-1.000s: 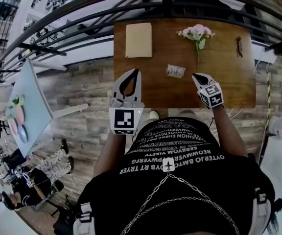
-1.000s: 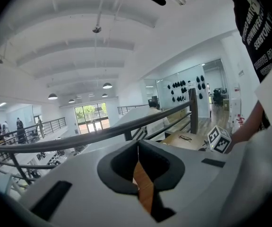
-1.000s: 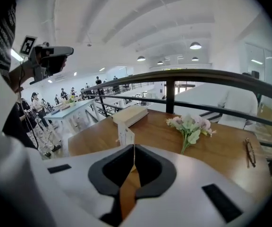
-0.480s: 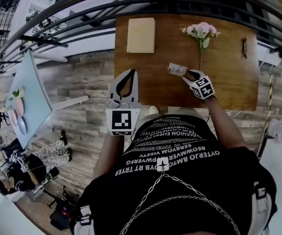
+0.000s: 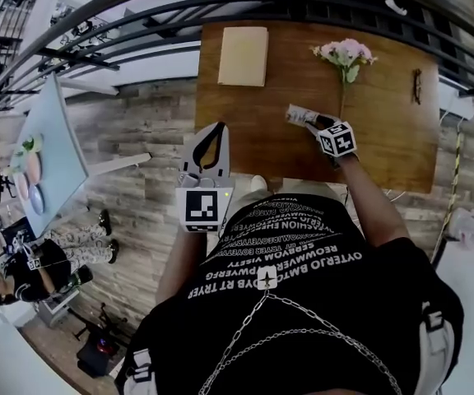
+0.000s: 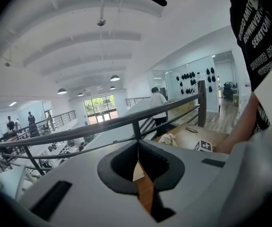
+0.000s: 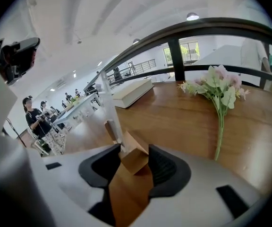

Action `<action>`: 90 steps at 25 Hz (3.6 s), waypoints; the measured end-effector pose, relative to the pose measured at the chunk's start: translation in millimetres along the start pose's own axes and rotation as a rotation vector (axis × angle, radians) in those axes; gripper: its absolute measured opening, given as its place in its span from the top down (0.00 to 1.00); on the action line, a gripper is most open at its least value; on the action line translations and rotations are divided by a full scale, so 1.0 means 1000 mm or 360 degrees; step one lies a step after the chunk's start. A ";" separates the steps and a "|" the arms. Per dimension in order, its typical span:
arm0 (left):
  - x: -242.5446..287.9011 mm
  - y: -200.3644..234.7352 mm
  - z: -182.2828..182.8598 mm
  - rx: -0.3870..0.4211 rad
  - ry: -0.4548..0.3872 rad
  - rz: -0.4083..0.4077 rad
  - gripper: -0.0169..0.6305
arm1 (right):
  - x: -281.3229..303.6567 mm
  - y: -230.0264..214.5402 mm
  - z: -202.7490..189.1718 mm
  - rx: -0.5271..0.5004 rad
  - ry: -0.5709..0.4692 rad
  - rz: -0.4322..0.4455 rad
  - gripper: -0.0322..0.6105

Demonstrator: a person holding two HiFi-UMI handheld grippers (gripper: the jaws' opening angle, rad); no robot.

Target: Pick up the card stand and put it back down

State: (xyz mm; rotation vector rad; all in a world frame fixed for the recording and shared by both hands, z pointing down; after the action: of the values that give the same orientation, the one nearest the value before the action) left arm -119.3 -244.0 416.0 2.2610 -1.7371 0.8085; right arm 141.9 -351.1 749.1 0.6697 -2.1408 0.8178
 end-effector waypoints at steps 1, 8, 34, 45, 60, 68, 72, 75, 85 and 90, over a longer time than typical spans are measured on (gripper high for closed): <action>0.000 0.000 -0.002 -0.0002 0.0006 -0.0003 0.93 | 0.002 -0.001 0.001 0.0003 -0.0006 0.0000 0.65; 0.000 -0.013 -0.006 0.0022 0.0045 -0.0020 0.93 | 0.011 -0.009 0.001 -0.0034 -0.0071 0.0023 0.64; -0.015 -0.011 -0.017 0.0065 -0.0032 -0.0142 0.93 | -0.084 0.026 0.028 -0.0008 -0.0129 -0.0021 0.69; -0.023 -0.012 -0.016 0.0086 -0.0108 -0.0222 0.93 | -0.146 0.062 0.060 -0.0024 -0.0232 -0.0052 0.69; -0.038 -0.016 -0.016 0.0133 -0.0139 -0.0298 0.93 | -0.220 0.109 0.100 -0.0158 -0.0383 -0.0107 0.69; -0.041 -0.016 -0.012 0.0152 -0.0162 -0.0319 0.93 | -0.255 0.127 0.116 -0.0261 -0.0492 -0.0148 0.69; -0.043 -0.022 -0.011 0.0160 -0.0171 -0.0344 0.93 | -0.273 0.135 0.119 -0.0304 -0.0527 -0.0167 0.69; -0.044 -0.027 -0.013 0.0167 -0.0172 -0.0361 0.93 | -0.282 0.141 0.120 -0.0318 -0.0554 -0.0171 0.70; -0.047 -0.031 -0.014 0.0172 -0.0179 -0.0373 0.93 | -0.306 0.154 0.125 -0.0359 -0.0604 -0.0182 0.70; -0.045 -0.035 -0.014 0.0170 -0.0174 -0.0386 0.93 | -0.297 0.146 0.118 -0.0316 -0.0614 -0.0187 0.70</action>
State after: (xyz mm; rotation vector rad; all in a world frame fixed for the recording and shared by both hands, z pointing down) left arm -98.4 -188.9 410.5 2.5666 -1.4523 0.7559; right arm 167.6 -280.0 405.9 0.8947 -2.4565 0.4294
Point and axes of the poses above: the fingertips, and each gripper's own axes: x forward along the fingers, y to its left, z out of its top, the point moved 8 cm from there along -x, backward along the fingers, and after that the axes turned 7 degrees about y, right-handed, at the moved point
